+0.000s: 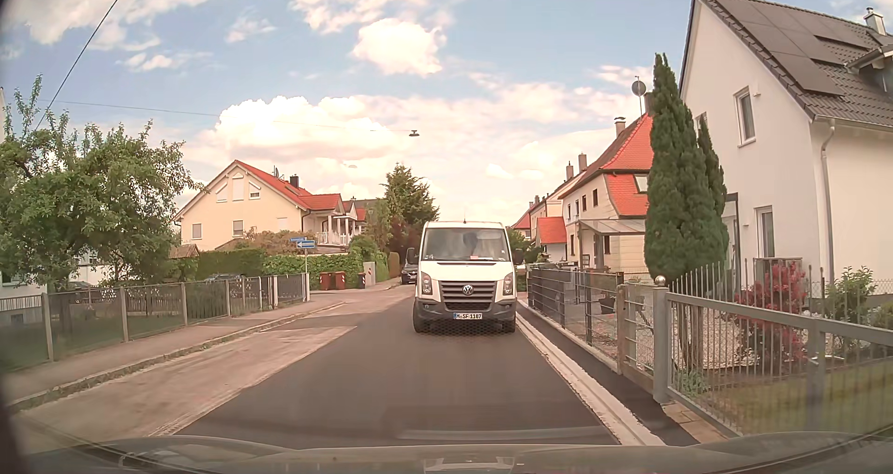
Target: Follow the waypoints while adhering to traffic rules and regulations
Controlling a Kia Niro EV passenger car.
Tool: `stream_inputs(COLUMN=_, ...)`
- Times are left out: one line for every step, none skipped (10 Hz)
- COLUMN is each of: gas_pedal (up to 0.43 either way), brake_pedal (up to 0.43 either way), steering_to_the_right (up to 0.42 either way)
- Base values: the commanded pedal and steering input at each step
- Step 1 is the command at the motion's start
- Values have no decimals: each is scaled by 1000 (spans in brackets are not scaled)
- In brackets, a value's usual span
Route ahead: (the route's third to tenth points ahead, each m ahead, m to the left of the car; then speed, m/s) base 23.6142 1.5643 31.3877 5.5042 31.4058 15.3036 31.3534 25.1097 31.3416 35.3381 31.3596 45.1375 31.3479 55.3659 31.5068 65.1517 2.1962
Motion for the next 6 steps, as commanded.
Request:
stream_inputs(gas_pedal=0, brake_pedal=207, steering_to_the_right=-30)
stream_inputs(gas_pedal=0, brake_pedal=207, steering_to_the_right=-41)
stream_inputs(gas_pedal=0, brake_pedal=207, steering_to_the_right=-45)
stream_inputs(gas_pedal=0, brake_pedal=226, steering_to_the_right=-45)
stream_inputs(gas_pedal=0, brake_pedal=250, steering_to_the_right=-45)
stream_inputs(gas_pedal=0, brake_pedal=244, steering_to_the_right=-50)
